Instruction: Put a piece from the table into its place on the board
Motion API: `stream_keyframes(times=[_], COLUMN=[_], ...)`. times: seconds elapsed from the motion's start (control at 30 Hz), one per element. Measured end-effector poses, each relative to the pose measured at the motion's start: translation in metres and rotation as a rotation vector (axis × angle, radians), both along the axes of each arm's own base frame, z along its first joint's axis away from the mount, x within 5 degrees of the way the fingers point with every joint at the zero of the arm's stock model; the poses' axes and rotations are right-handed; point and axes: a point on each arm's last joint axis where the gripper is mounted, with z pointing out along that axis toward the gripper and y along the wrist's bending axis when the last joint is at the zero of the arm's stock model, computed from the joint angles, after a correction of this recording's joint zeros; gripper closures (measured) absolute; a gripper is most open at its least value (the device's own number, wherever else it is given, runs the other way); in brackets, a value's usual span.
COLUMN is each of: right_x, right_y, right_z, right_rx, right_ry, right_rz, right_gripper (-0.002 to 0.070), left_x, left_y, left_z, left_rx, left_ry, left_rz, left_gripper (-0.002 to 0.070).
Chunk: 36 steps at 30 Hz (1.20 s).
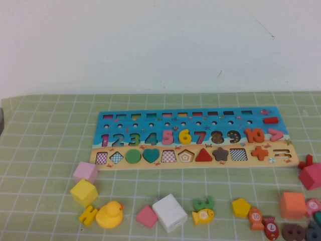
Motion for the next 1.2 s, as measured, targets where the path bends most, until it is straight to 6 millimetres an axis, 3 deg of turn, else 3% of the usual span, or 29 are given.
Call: stream_keyframes(times=[0.27, 1.2], right_x=[0.0, 0.0], right_y=[0.0, 0.0], right_z=[-0.034, -0.033], right_rx=[0.053, -0.004], right_ry=[0.111, 0.094], right_rz=[-0.011, -0.011], right_gripper=[0.0678, 0.0678], left_x=[0.0, 0.0], left_y=[0.0, 0.0], left_z=[0.0, 0.0], left_rx=[0.0, 0.0], left_ry=[0.0, 0.0], left_rz=[0.0, 0.0], left_gripper=[0.0677, 0.0677])
